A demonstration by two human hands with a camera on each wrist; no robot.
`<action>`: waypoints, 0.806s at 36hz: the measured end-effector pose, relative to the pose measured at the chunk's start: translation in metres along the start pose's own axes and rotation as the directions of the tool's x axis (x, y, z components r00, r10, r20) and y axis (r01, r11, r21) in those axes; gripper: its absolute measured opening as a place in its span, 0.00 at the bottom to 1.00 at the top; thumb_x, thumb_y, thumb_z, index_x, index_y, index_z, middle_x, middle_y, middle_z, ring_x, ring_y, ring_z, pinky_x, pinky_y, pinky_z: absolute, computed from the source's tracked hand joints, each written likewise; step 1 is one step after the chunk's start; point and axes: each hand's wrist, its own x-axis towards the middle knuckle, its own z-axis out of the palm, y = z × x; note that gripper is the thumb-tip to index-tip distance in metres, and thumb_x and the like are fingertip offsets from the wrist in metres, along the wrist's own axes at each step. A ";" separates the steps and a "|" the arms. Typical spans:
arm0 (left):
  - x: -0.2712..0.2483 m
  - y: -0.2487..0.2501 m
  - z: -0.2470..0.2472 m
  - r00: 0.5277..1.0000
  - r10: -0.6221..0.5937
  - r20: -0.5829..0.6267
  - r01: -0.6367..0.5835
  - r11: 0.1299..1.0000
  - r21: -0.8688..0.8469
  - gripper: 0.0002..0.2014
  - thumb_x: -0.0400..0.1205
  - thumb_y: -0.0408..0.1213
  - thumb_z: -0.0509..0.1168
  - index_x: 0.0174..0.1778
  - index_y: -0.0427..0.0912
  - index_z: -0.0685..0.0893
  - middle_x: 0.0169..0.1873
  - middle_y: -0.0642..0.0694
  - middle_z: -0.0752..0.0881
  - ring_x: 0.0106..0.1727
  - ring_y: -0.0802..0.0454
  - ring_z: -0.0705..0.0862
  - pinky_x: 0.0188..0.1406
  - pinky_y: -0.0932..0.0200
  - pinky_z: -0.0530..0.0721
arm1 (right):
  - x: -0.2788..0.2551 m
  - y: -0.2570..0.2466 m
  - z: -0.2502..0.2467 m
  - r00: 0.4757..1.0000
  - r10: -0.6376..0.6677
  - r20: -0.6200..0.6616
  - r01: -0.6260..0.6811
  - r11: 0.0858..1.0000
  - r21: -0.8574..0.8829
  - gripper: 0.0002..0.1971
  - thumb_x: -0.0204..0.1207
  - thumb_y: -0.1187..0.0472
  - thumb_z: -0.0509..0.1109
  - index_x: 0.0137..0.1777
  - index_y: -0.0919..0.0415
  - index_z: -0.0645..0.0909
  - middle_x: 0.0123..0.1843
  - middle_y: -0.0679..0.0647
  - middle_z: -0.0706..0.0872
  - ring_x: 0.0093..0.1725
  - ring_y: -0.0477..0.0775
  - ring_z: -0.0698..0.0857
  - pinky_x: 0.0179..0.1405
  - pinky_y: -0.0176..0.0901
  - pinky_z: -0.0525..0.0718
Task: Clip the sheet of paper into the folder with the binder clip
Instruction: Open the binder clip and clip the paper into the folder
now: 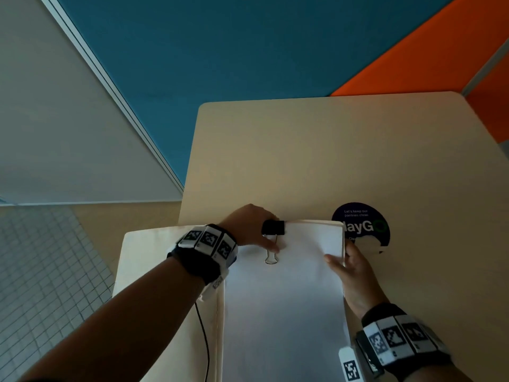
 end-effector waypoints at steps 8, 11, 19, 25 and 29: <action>0.009 0.002 -0.009 0.984 -0.067 0.165 0.062 0.998 0.033 0.15 0.63 0.44 0.78 0.35 0.41 0.80 0.26 0.49 0.76 0.30 0.51 0.74 0.28 0.62 0.67 | -0.004 -0.004 0.001 0.999 -0.028 0.022 0.028 0.999 -0.019 0.14 0.71 0.66 0.71 0.55 0.49 0.80 0.58 0.59 0.88 0.61 0.63 0.84 0.64 0.59 0.81; 0.009 0.001 -0.011 0.974 -0.070 0.218 0.077 0.997 -0.022 0.13 0.64 0.39 0.78 0.39 0.38 0.85 0.29 0.48 0.77 0.34 0.51 0.75 0.33 0.61 0.69 | -0.005 -0.003 0.001 0.999 -0.037 0.031 0.038 0.998 -0.046 0.14 0.73 0.69 0.68 0.53 0.50 0.80 0.58 0.59 0.87 0.61 0.63 0.84 0.66 0.61 0.78; 0.008 0.003 -0.012 0.968 -0.079 0.239 0.101 0.991 -0.082 0.12 0.67 0.36 0.76 0.43 0.36 0.86 0.26 0.54 0.78 0.38 0.52 0.78 0.37 0.62 0.72 | -0.007 -0.007 0.001 0.999 -0.019 0.030 0.022 0.992 -0.127 0.16 0.75 0.73 0.65 0.53 0.50 0.80 0.57 0.58 0.87 0.60 0.60 0.85 0.65 0.56 0.79; -0.008 -0.008 -0.008 0.999 -0.053 0.011 0.053 0.999 0.012 0.22 0.71 0.42 0.73 0.58 0.38 0.80 0.56 0.40 0.84 0.59 0.45 0.80 0.54 0.58 0.73 | -0.002 -0.005 -0.002 1.000 0.007 -0.013 -0.009 0.985 -0.172 0.17 0.75 0.73 0.65 0.53 0.48 0.79 0.59 0.61 0.86 0.59 0.62 0.85 0.66 0.63 0.79; -0.047 -0.036 -0.005 0.976 -0.161 -0.146 0.157 0.987 -0.040 0.29 0.73 0.46 0.70 0.69 0.41 0.72 0.66 0.41 0.78 0.67 0.46 0.76 0.67 0.57 0.70 | 0.002 -0.004 -0.005 0.999 0.036 -0.040 -0.044 0.980 -0.194 0.16 0.75 0.72 0.65 0.55 0.49 0.78 0.59 0.63 0.86 0.58 0.65 0.85 0.64 0.68 0.80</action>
